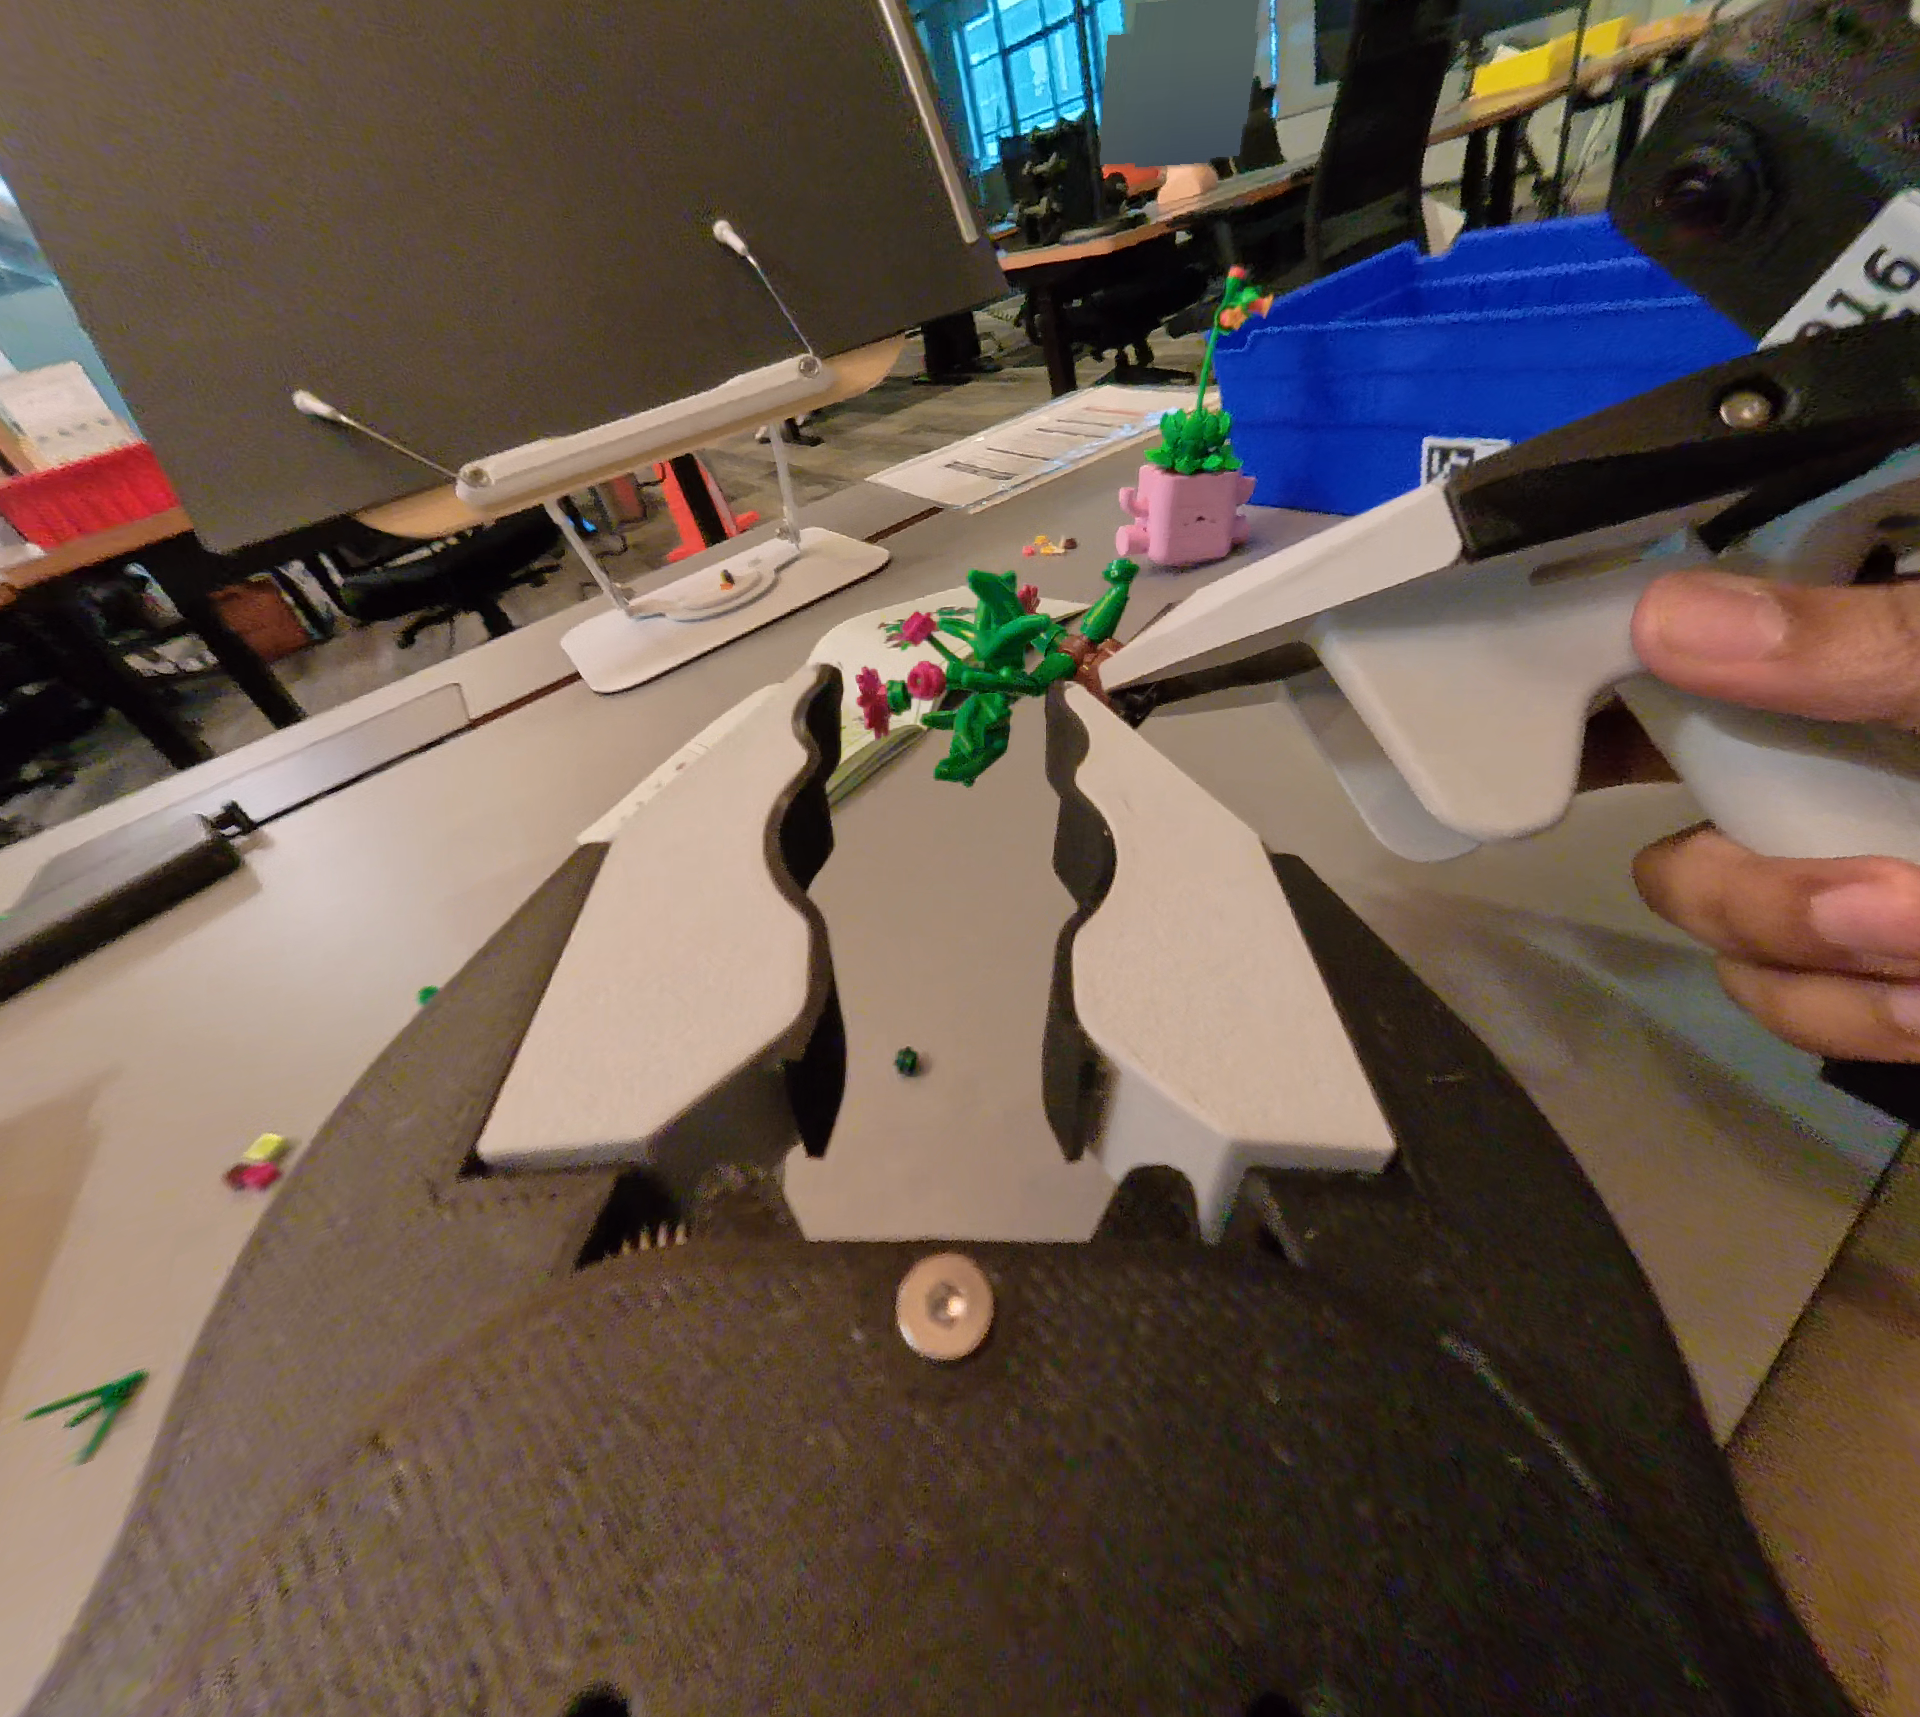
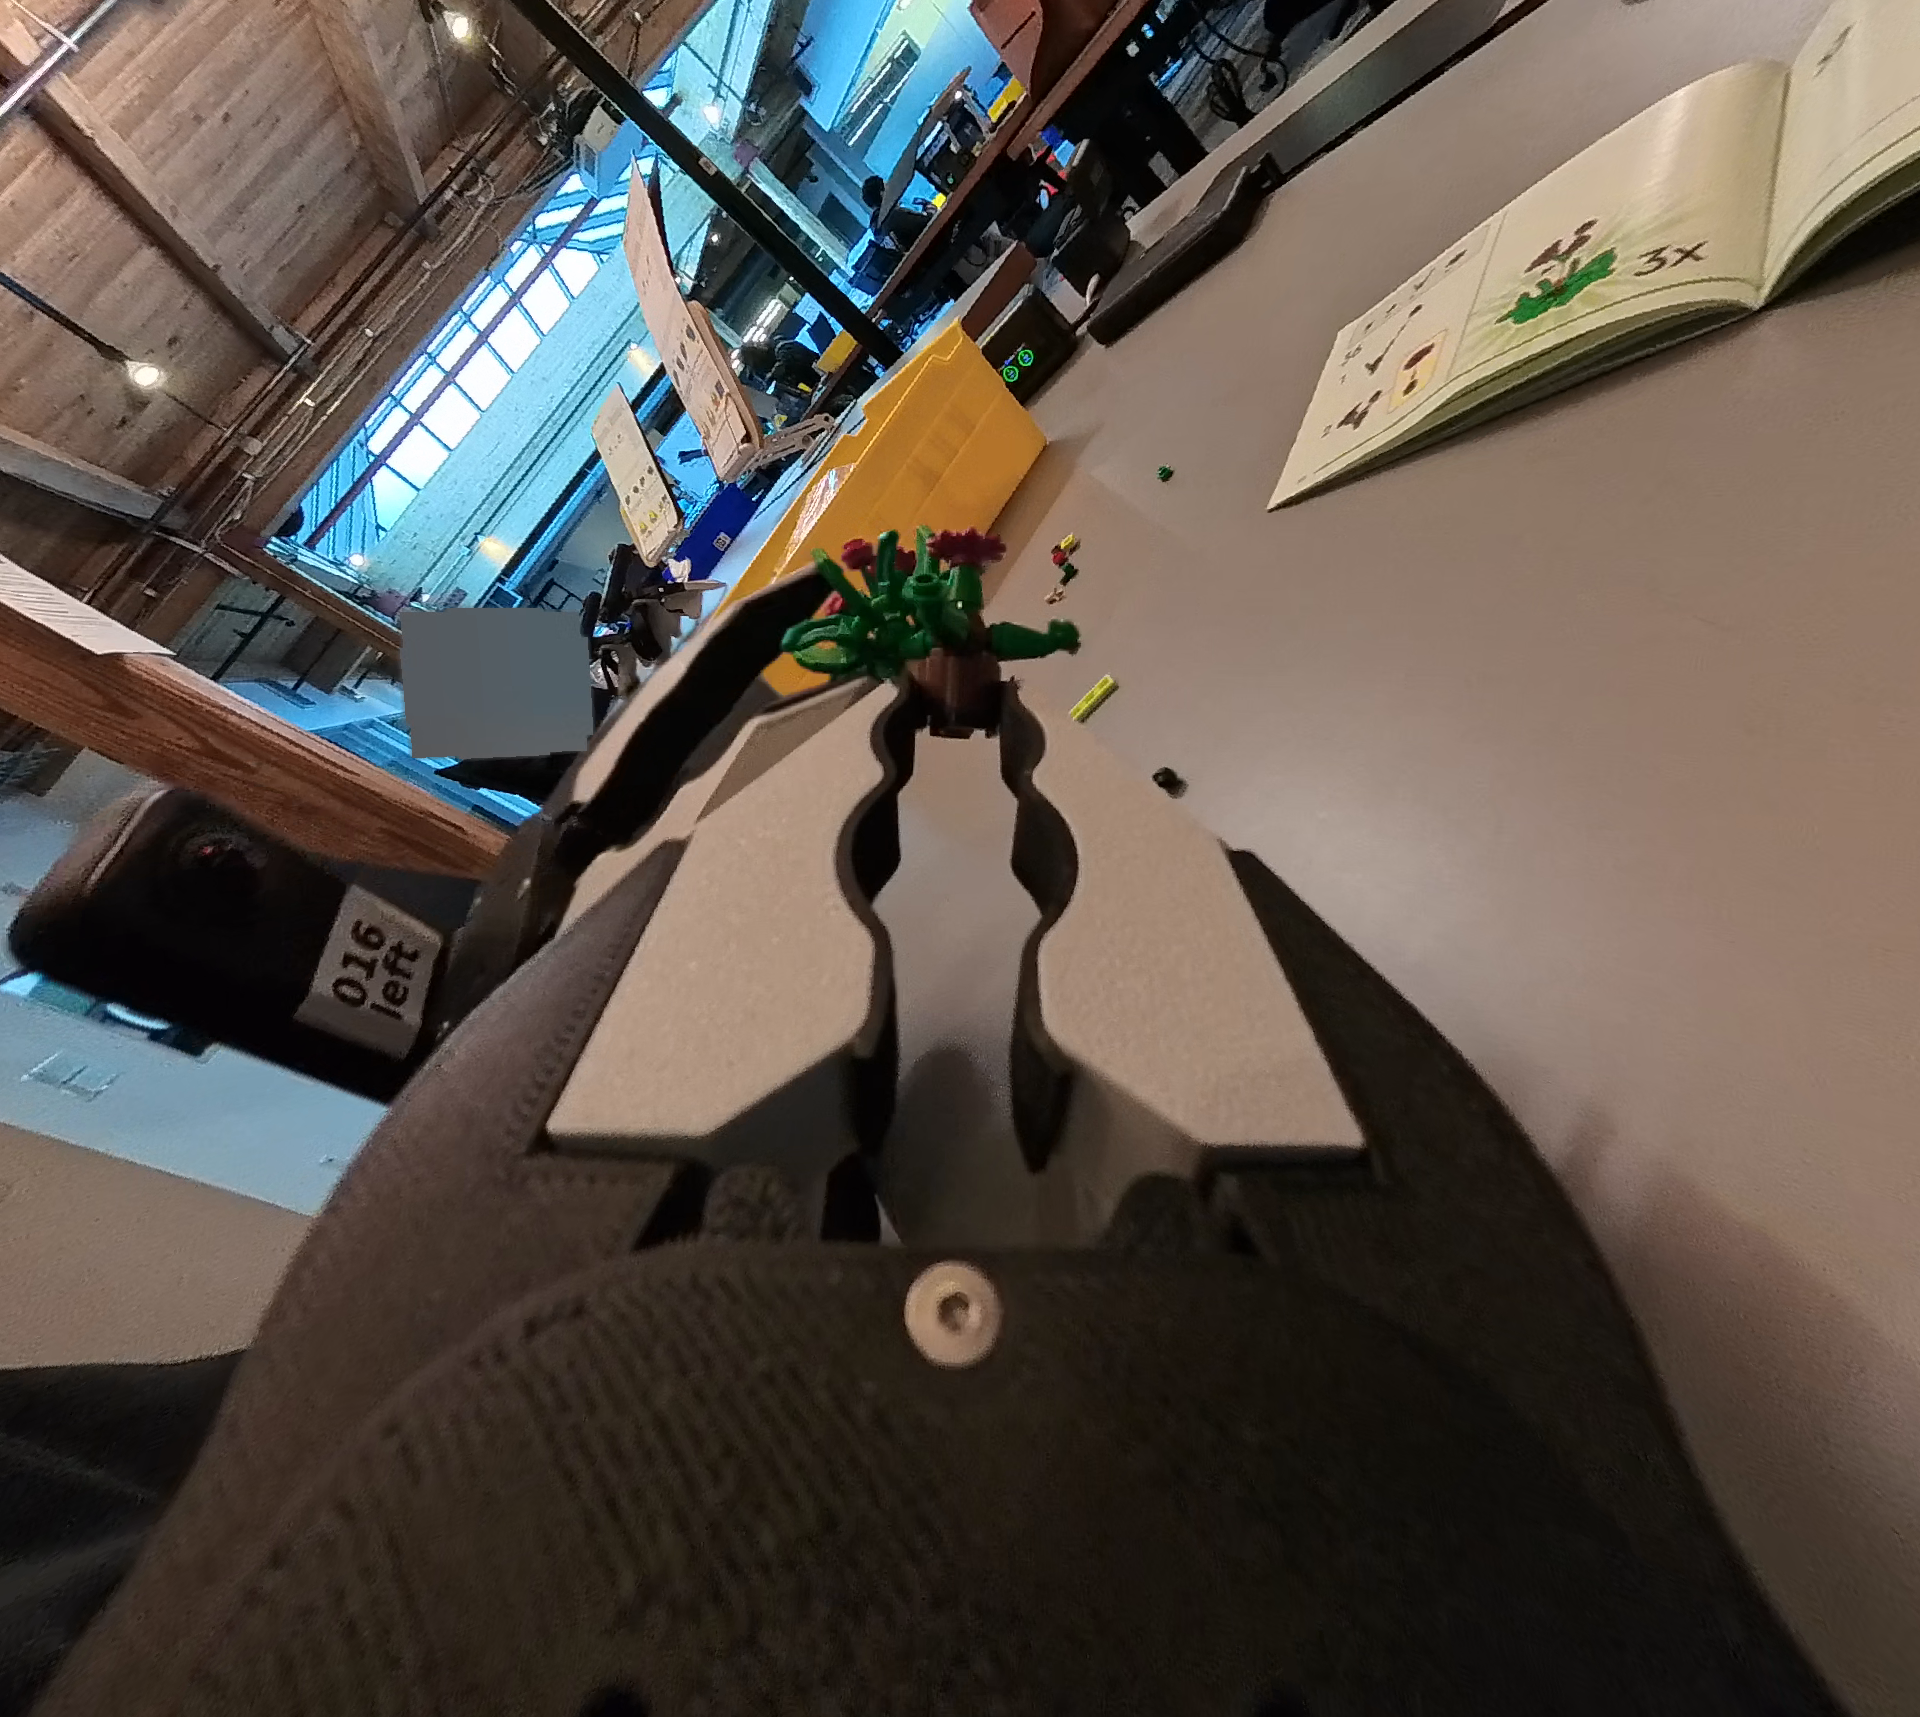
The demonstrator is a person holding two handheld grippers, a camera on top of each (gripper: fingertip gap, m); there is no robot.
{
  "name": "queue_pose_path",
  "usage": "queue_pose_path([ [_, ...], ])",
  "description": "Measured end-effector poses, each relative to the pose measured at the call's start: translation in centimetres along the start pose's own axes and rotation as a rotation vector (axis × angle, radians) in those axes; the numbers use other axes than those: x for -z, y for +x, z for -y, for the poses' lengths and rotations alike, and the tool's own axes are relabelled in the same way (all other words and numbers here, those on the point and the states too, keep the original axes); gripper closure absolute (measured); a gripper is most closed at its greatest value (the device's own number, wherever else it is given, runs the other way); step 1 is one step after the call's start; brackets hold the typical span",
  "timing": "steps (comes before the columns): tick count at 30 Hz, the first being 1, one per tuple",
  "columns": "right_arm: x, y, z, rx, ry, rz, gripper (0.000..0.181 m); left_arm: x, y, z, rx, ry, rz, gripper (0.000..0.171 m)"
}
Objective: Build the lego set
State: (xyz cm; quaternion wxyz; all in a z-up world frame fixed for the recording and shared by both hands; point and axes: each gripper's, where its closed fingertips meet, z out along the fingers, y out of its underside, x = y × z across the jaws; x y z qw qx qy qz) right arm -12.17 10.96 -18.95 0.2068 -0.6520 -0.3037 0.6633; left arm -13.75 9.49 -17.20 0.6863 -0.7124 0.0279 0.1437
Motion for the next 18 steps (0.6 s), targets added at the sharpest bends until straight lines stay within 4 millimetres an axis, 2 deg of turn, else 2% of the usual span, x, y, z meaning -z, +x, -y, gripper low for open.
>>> queue_pose_path([
  [3, 0.1, 0.1, 0.2, 0.003, 0.004, -0.003, 0.168, 0.0, 0.7, 0.1, -0.113, -0.028, 0.002, 0.133],
  [8, 0.0, 0.0, -0.1, 0.034, -0.007, -0.01, 0.168, -0.1, 1.7, 0.1, -0.249, -0.069, 0.0, 0.144],
  [13, 0.0, 0.0, -0.1, 0.073, -0.018, -0.018, 0.168, 0.1, 1.3, -0.1, -0.236, -0.099, -0.014, 0.157],
  [18, -0.1, 0.0, -0.3, 0.17, -0.044, -0.046, 0.168, 0.2, 1.2, -1.0, -0.168, -0.165, -0.082, 0.162],
])
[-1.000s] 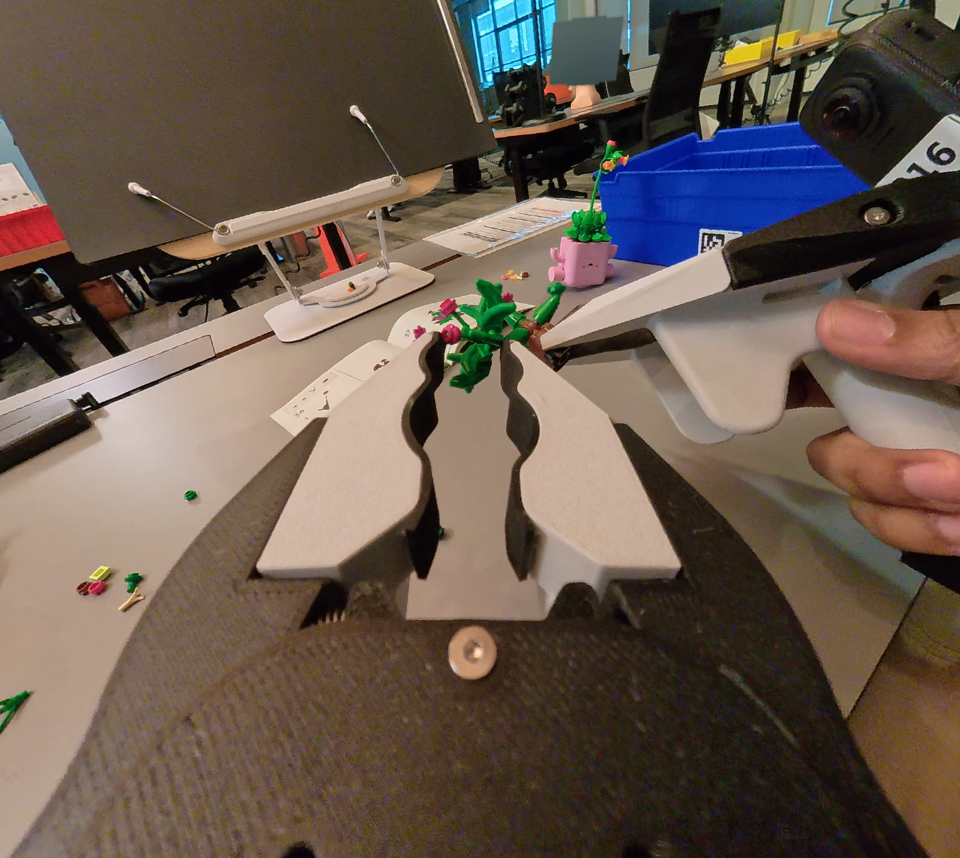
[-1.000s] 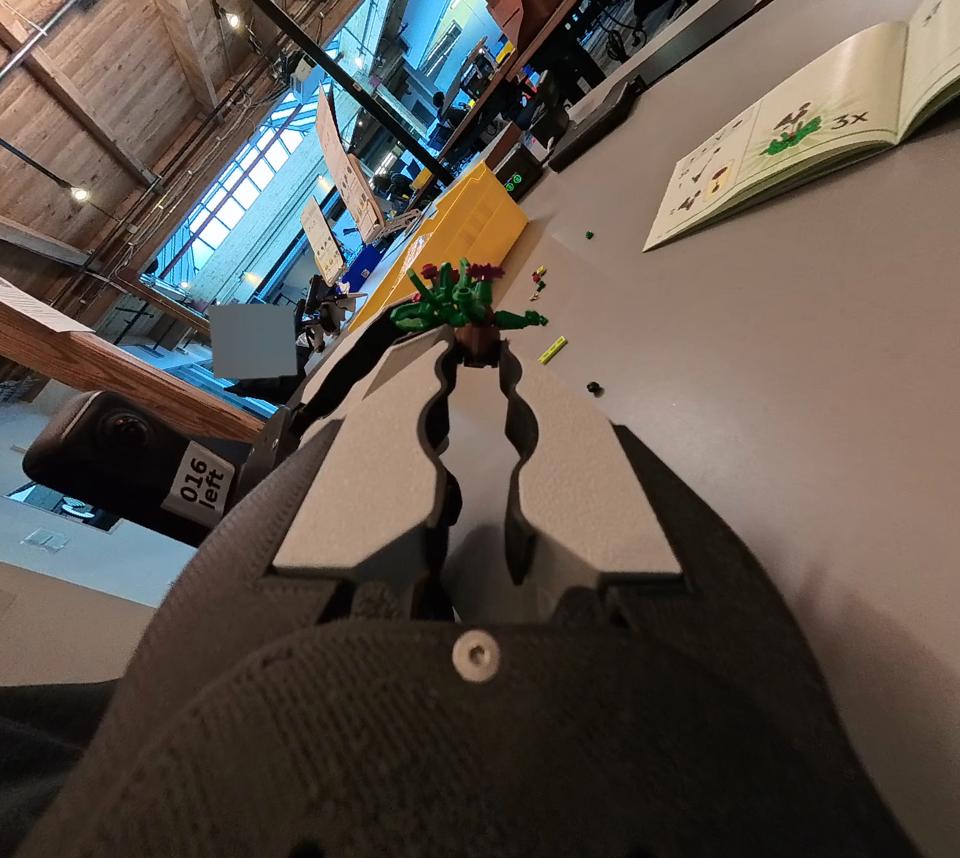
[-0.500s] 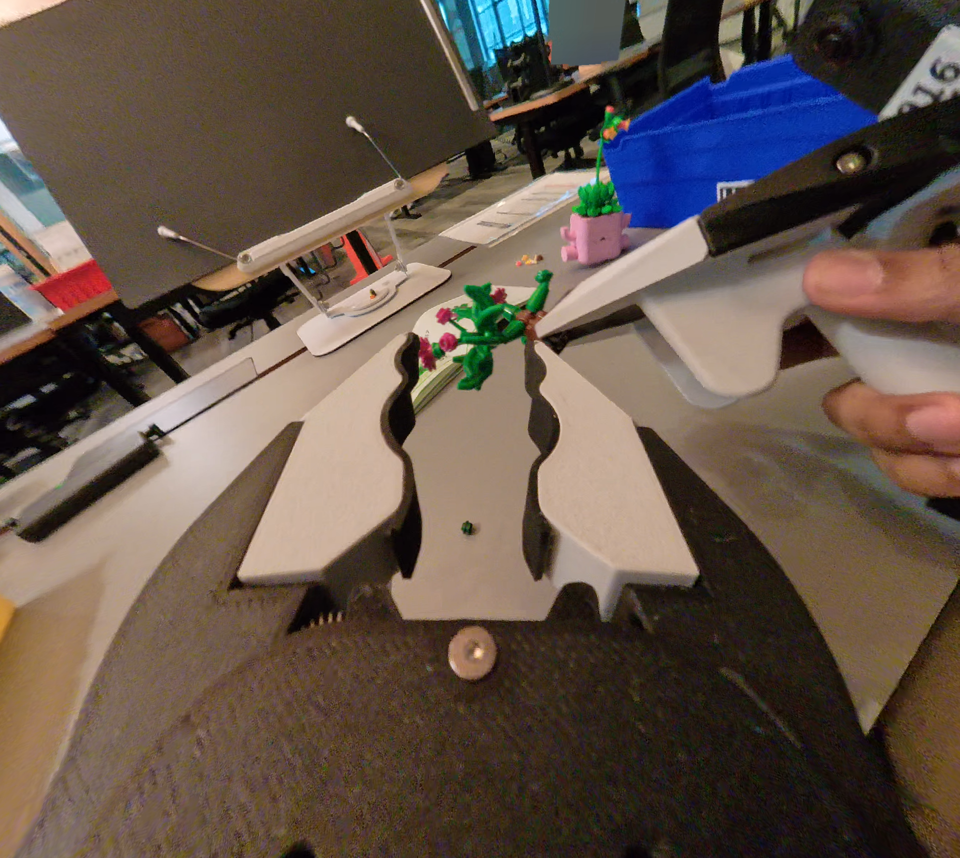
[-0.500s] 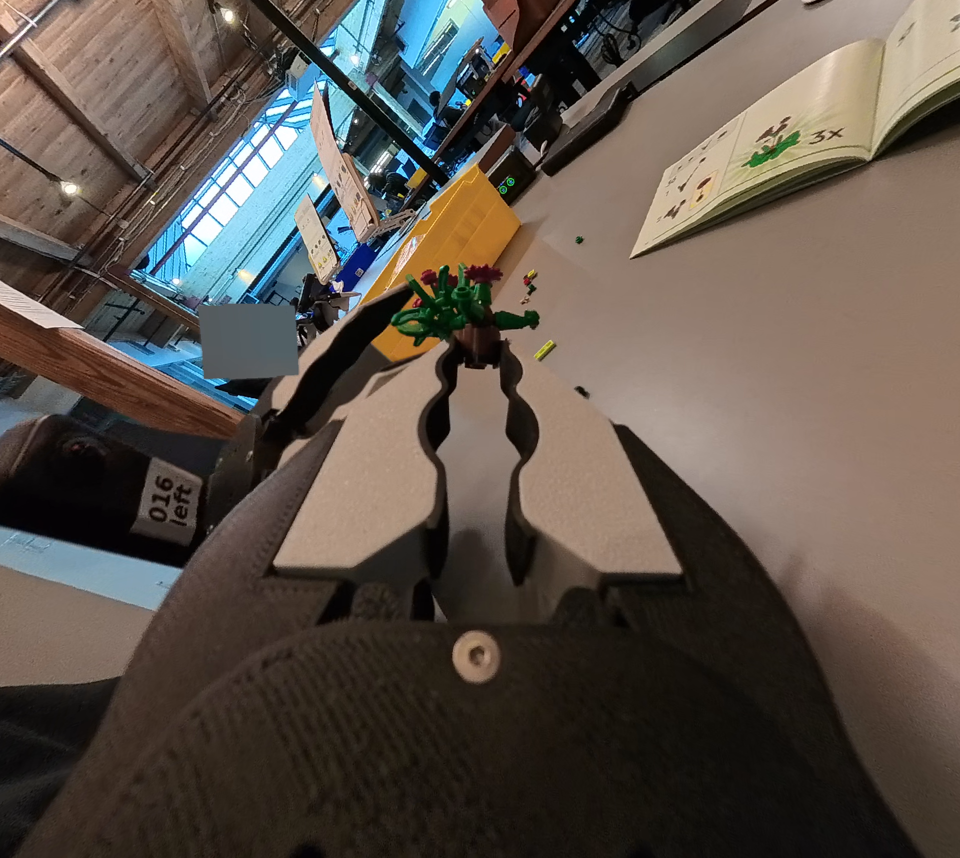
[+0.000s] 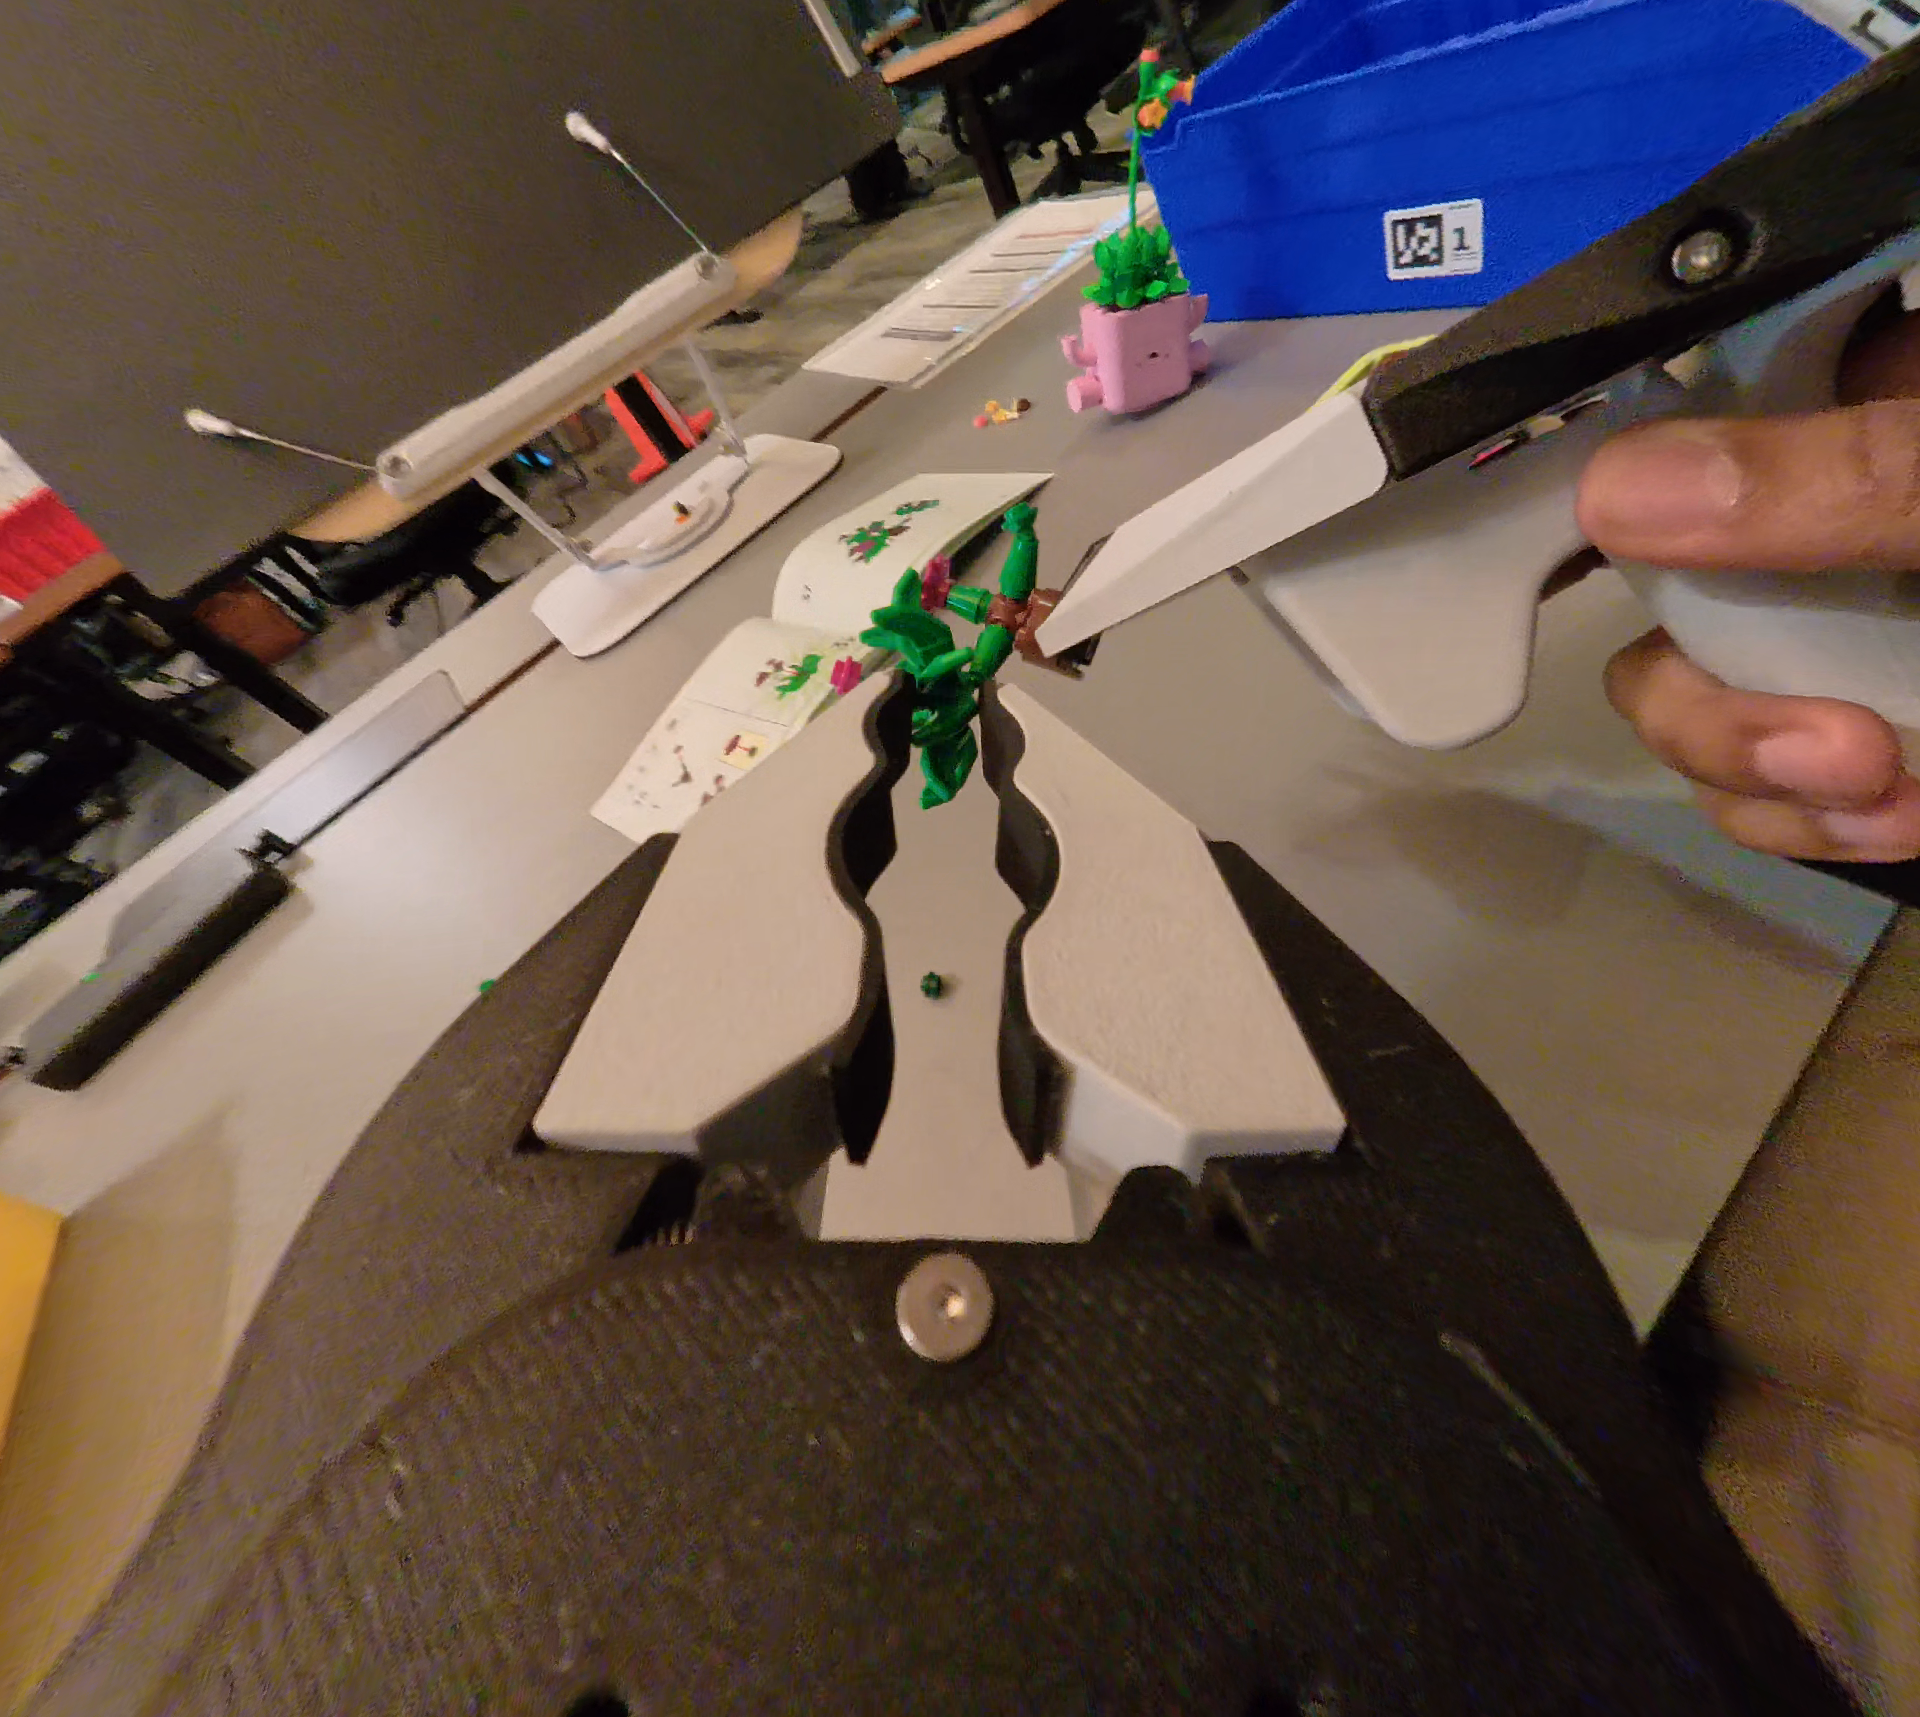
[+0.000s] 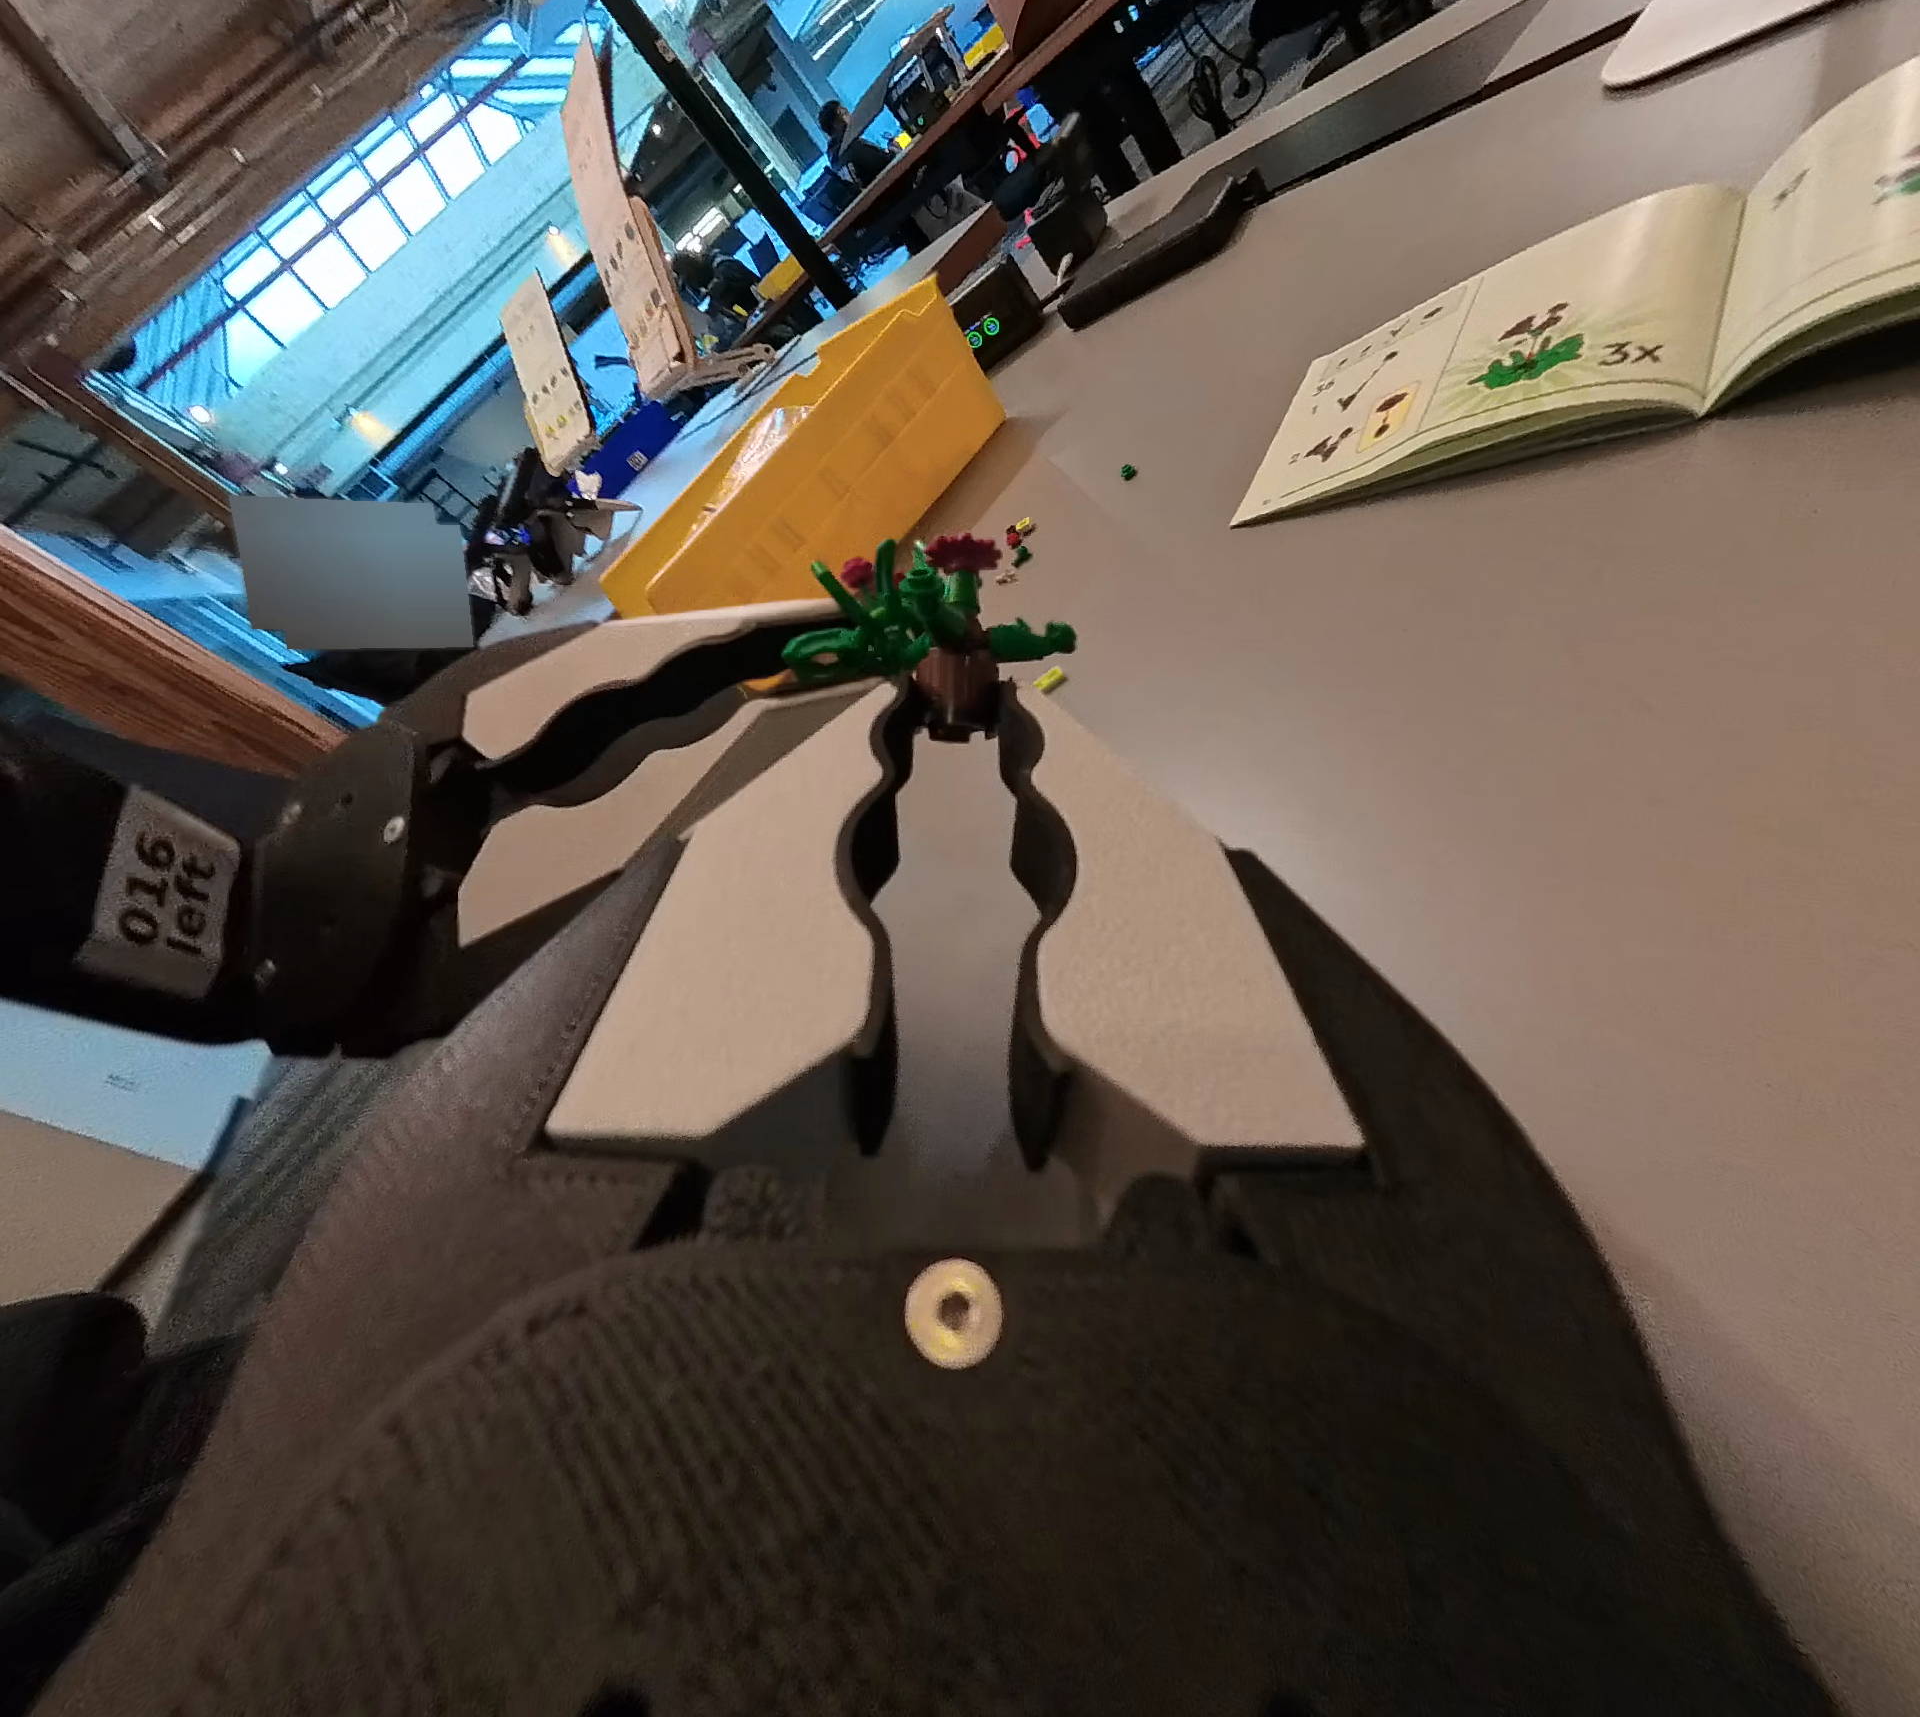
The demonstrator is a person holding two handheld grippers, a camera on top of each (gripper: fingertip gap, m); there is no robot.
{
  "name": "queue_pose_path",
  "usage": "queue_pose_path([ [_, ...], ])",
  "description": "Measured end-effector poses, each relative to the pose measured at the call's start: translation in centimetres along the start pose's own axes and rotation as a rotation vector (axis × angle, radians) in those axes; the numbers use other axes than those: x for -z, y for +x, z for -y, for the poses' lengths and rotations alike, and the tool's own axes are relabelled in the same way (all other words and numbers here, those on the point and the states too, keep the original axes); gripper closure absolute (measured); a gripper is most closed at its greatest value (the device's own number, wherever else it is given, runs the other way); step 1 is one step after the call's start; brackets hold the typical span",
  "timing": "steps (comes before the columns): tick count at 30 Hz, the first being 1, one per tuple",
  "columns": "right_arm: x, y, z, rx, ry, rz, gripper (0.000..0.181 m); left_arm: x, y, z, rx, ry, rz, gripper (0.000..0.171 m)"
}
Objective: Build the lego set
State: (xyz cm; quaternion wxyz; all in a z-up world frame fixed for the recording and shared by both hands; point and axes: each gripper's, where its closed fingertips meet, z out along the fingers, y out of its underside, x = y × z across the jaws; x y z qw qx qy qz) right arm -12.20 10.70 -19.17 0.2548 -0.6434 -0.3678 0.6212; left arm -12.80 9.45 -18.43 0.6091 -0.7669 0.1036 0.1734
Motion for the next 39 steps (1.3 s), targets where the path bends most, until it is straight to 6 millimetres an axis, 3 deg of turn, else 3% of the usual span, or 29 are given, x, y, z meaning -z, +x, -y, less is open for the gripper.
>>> queue_pose_path([
  [11, 0.02, -0.08, 0.17, 0.211, -0.014, -0.071, 0.167, -0.21, 0.08, -0.32, 0.177, -0.018, -0.09, 0.164],
  [39, 0.54, -0.42, -0.12, 0.234, -0.022, -0.022, 0.167, -0.08, 0.51, 0.19, 0.253, 0.053, -0.102, 0.165],
])
